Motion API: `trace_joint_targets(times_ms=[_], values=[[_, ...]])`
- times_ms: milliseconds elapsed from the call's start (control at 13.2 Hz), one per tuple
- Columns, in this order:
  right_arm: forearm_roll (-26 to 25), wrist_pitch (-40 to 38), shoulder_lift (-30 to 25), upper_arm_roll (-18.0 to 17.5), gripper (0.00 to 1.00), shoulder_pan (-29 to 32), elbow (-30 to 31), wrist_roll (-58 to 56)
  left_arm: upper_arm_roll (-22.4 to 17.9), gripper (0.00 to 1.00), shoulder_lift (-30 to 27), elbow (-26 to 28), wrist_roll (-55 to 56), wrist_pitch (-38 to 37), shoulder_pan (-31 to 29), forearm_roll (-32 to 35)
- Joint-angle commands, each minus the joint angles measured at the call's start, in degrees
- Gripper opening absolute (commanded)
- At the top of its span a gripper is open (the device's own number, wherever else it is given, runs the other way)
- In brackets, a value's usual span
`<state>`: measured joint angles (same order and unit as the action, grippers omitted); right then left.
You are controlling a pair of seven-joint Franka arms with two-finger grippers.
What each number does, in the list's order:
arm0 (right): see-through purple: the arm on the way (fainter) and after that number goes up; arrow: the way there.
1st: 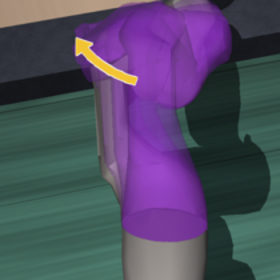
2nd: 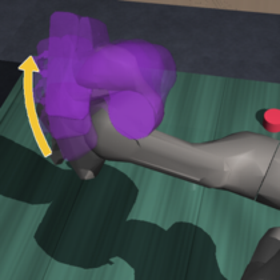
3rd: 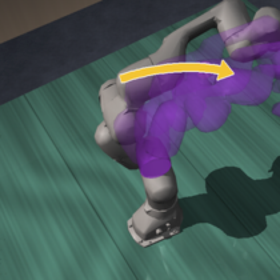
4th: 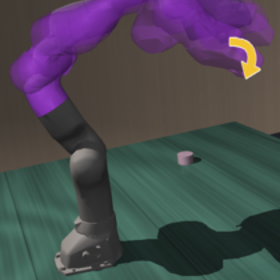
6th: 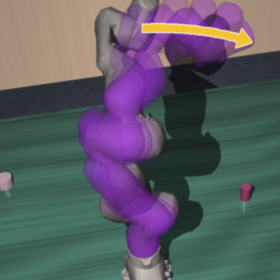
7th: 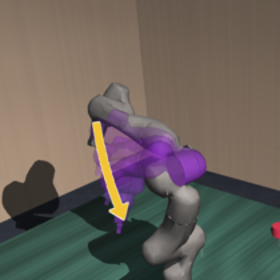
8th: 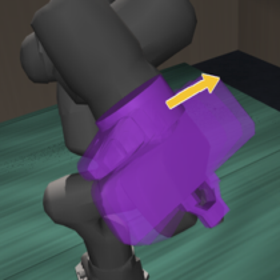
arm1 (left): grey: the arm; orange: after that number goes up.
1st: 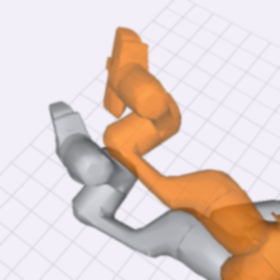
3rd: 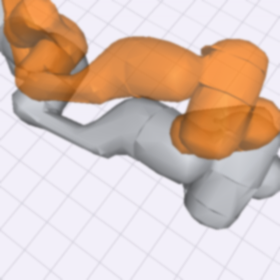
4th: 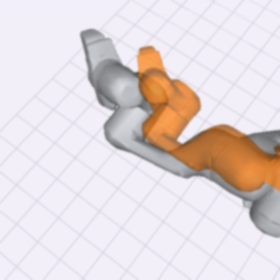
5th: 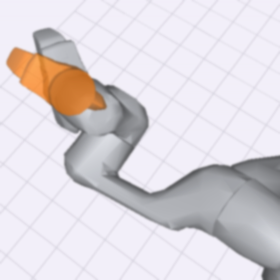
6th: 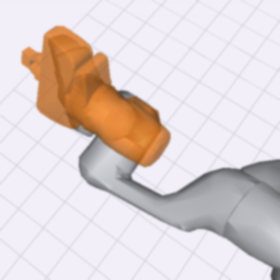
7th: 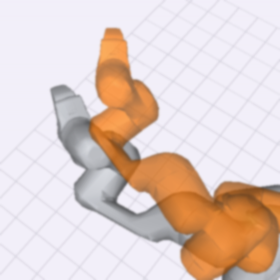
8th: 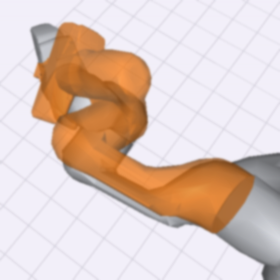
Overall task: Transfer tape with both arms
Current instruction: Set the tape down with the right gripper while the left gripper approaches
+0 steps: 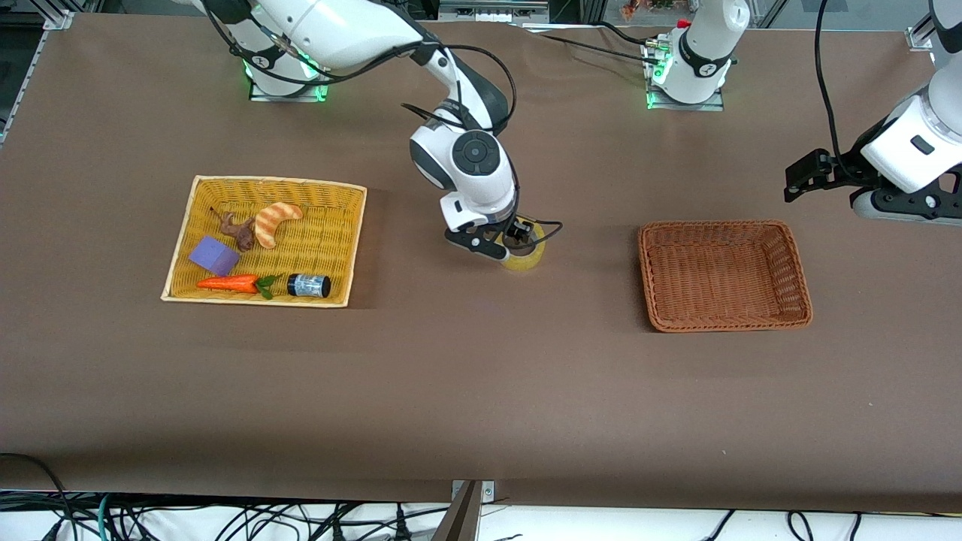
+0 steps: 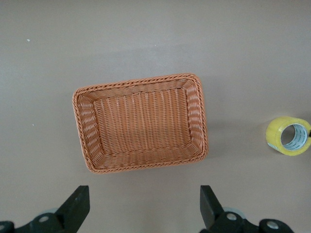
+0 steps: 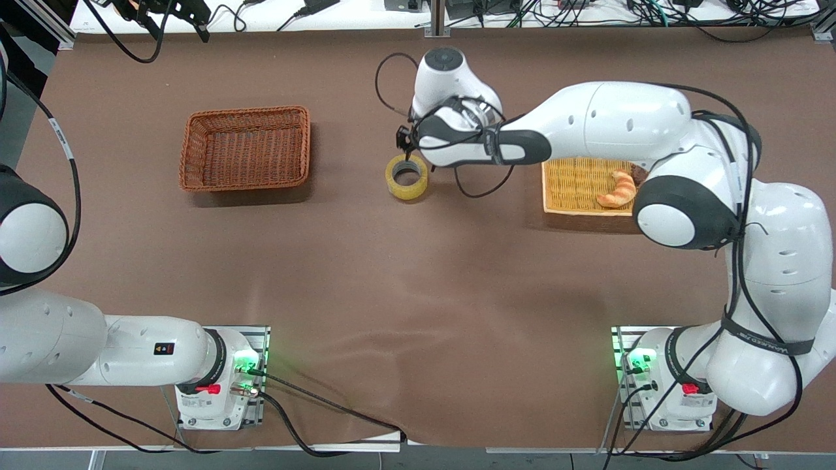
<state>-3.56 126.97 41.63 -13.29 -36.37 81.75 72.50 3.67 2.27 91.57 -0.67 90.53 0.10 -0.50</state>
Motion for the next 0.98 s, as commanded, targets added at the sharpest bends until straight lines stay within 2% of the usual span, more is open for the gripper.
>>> trace_joint_targets(times_ms=[0,151,378,529,605,831,907], values=[[0.40,-9.95,-13.45,-0.51,1.00,7.42,6.46,-9.77,1.24,1.00,0.90,-1.31,-1.00,-3.33,0.95,-0.46],[2.33,-17.59,-23.56,-0.51,1.00,14.62,11.48,-24.53,3.79,1.00,4.39,-0.78,-0.74,-3.17,1.21,-3.00],[2.95,-27.71,-33.96,0.10,1.00,25.00,14.57,-46.34,10.63,1.00,12.13,0.53,2.93,3.22,1.30,-4.87],[3.04,-32.55,-37.31,1.94,1.00,30.10,14.66,-58.46,16.43,1.00,16.87,1.15,12.40,8.85,1.83,-4.52],[3.04,-33.70,-38.54,4.12,1.00,31.78,14.66,-65.93,17.94,1.00,19.42,1.24,16.62,11.83,3.40,-3.73],[5.83,-35.38,-39.43,12.21,1.00,33.29,14.75,-81.78,17.78,1.00,25.05,3.86,21.93,21.14,10.26,-2.41],[6.28,-35.39,-39.34,12.75,1.00,34.08,14.84,-83.47,18.04,1.00,25.94,6.40,21.94,25.88,10.62,0.90]])
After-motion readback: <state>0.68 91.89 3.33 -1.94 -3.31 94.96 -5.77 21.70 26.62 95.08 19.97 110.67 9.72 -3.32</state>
